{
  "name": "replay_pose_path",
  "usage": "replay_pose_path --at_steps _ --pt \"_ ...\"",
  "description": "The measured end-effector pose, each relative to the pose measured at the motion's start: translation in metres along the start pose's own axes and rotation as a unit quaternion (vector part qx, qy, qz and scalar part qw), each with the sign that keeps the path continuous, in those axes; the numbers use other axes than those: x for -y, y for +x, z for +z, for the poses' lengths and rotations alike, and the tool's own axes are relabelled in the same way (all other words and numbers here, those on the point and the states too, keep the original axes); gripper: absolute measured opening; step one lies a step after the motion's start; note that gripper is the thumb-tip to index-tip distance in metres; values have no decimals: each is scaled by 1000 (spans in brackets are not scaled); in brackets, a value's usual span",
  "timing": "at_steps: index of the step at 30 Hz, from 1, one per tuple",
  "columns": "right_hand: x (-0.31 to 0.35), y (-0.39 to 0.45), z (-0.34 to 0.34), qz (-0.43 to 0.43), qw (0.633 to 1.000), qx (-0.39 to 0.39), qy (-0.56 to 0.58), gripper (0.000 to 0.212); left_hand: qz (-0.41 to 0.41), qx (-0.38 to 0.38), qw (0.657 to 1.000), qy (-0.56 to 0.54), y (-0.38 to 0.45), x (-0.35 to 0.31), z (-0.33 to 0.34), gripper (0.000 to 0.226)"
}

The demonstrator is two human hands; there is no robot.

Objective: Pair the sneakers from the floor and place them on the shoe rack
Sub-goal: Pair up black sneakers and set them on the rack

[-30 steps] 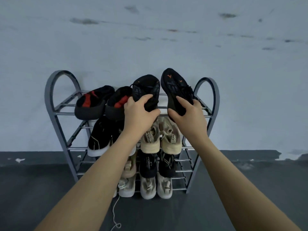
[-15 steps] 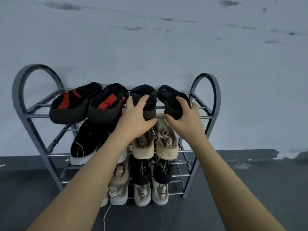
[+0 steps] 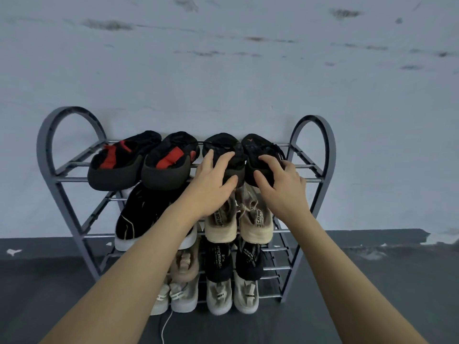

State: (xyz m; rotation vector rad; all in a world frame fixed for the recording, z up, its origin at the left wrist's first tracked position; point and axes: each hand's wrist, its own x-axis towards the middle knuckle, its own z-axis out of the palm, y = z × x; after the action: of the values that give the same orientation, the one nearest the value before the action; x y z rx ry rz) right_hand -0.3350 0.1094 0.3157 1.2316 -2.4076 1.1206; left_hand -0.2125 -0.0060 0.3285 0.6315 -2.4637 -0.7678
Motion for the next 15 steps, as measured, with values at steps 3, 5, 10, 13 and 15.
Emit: replay_pose_path --at_steps 3,5,10,13,15 --pt "3 0 0 0 1000 -1 1 36 4 5 1000 18 -2 -1 3 50" --pt "3 -2 1 3 1000 2 -7 36 2 12 999 45 -3 1 4 51" --pt "7 -11 4 34 999 5 6 41 1 -49 993 109 -16 0 7 55" --pt "10 -21 10 34 999 -28 0 47 49 -132 983 116 -31 5 8 53" --pt "7 -33 16 18 997 -71 -2 50 72 -169 978 96 -41 12 9 50"
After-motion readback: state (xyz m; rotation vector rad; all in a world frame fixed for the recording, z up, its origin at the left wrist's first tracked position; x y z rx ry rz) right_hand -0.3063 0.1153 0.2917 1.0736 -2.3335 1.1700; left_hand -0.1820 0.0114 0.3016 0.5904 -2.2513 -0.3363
